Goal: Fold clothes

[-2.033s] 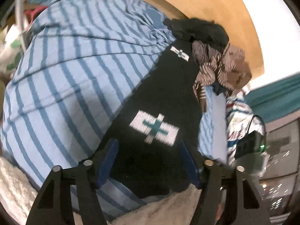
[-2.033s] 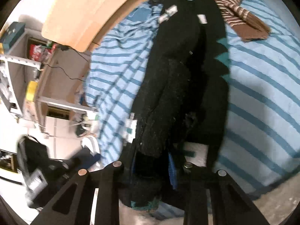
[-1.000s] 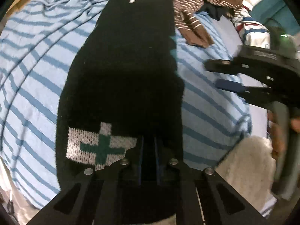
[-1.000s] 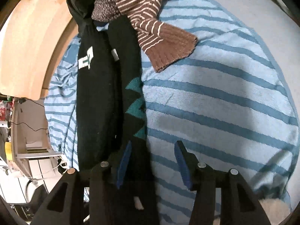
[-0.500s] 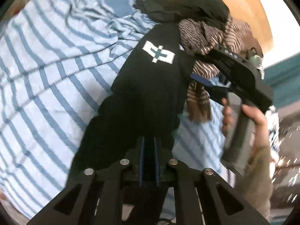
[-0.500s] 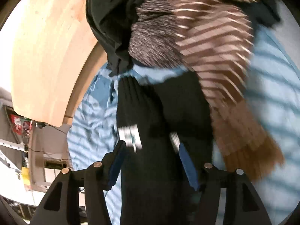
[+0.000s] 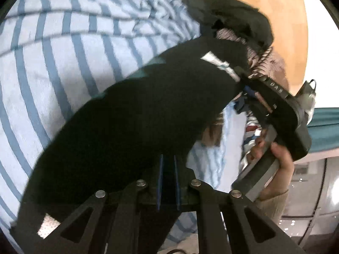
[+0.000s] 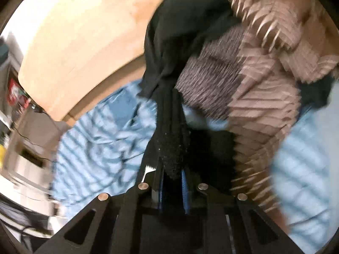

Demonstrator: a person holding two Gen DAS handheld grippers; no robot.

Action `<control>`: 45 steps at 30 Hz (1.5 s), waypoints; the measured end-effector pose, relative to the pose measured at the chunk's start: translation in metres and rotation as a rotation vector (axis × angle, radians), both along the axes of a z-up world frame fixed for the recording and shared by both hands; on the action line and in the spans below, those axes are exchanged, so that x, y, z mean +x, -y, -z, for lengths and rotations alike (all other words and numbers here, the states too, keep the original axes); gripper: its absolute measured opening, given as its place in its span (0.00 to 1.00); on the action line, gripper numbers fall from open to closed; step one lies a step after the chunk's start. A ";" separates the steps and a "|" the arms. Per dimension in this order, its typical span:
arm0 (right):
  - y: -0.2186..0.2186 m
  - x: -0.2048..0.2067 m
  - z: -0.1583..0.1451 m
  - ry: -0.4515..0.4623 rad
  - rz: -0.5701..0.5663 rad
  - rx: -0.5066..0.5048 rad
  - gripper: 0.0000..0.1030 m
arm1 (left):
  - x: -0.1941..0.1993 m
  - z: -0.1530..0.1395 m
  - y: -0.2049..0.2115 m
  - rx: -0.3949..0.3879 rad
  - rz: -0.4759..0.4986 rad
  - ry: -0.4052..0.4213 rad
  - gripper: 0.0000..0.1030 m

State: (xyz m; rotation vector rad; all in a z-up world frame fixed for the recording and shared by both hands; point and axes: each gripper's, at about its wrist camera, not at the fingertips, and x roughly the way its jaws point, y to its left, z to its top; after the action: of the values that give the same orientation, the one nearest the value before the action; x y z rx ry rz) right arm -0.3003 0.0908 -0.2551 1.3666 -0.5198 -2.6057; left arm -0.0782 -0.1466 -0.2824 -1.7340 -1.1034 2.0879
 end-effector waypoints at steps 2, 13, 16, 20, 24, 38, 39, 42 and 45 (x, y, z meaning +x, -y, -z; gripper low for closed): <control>-0.011 -0.012 0.020 0.106 0.030 0.054 0.47 | 0.001 0.001 -0.004 -0.008 0.001 0.019 0.10; -0.059 -0.012 0.046 0.161 0.155 -0.273 0.48 | 0.003 -0.028 0.015 -0.117 -0.007 -0.037 0.10; -0.045 -0.033 0.055 0.208 0.131 -0.239 0.47 | 0.003 -0.021 0.017 -0.129 -0.008 -0.020 0.10; -0.029 -0.049 0.065 0.216 0.100 -0.199 0.12 | 0.006 -0.008 0.019 -0.108 -0.019 0.022 0.10; -0.019 -0.031 0.024 0.042 0.078 -0.093 0.11 | 0.008 -0.008 0.020 -0.117 -0.030 0.002 0.10; 0.022 0.026 0.045 0.263 -0.103 -0.237 0.24 | 0.025 -0.029 0.026 -0.212 -0.005 -0.012 0.10; 0.030 0.033 0.057 0.306 -0.116 -0.229 0.24 | 0.030 -0.032 0.027 -0.243 0.001 -0.020 0.10; 0.032 0.049 0.093 0.367 -0.055 -0.153 0.10 | 0.040 -0.025 0.031 -0.236 0.013 -0.015 0.10; 0.027 0.063 0.079 0.345 -0.011 -0.224 0.16 | 0.044 -0.009 0.028 -0.245 0.047 -0.009 0.05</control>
State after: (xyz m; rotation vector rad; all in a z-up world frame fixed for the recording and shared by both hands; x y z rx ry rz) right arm -0.2371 0.0638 -0.3338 1.7366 -0.8195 -2.2258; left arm -0.0342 -0.1741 -0.2730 -1.8335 -0.8232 2.2797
